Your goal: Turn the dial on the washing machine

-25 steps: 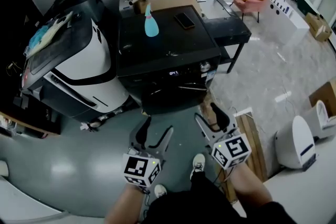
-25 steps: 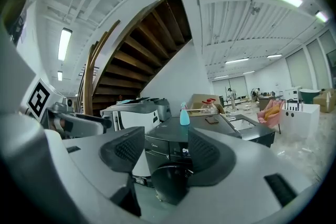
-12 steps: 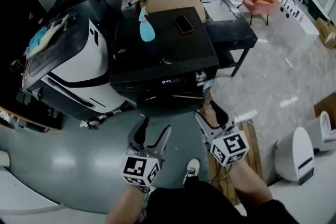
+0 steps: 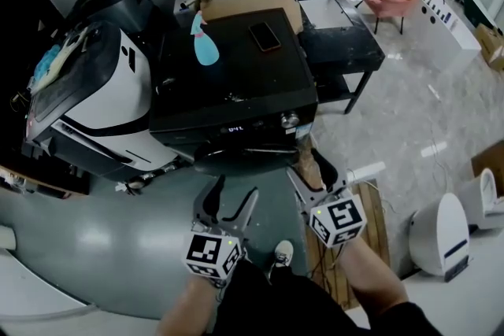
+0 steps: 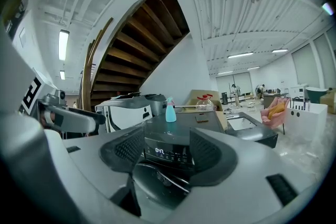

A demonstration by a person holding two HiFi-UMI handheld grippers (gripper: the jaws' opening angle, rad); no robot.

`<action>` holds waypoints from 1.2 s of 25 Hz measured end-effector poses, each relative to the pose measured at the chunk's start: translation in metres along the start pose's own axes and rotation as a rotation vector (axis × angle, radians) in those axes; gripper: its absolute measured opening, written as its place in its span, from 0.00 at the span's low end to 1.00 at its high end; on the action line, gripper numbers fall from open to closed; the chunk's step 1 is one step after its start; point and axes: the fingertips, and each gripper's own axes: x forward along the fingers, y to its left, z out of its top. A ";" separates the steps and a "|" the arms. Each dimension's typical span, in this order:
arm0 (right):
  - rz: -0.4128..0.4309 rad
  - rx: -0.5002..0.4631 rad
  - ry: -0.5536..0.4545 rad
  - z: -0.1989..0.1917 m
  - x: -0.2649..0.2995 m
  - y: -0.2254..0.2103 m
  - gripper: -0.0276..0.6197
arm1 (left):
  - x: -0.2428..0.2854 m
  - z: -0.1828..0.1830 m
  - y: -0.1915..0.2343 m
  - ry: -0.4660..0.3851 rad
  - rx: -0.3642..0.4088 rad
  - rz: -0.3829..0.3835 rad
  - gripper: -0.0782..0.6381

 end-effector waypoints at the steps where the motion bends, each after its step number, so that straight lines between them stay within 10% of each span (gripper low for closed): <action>1: -0.004 0.003 0.005 -0.003 0.003 -0.005 0.44 | 0.006 -0.001 0.000 0.001 0.000 -0.004 0.51; 30: -0.137 -0.043 0.178 -0.128 0.144 -0.087 0.47 | 0.145 -0.094 0.070 0.159 -0.026 -0.134 0.51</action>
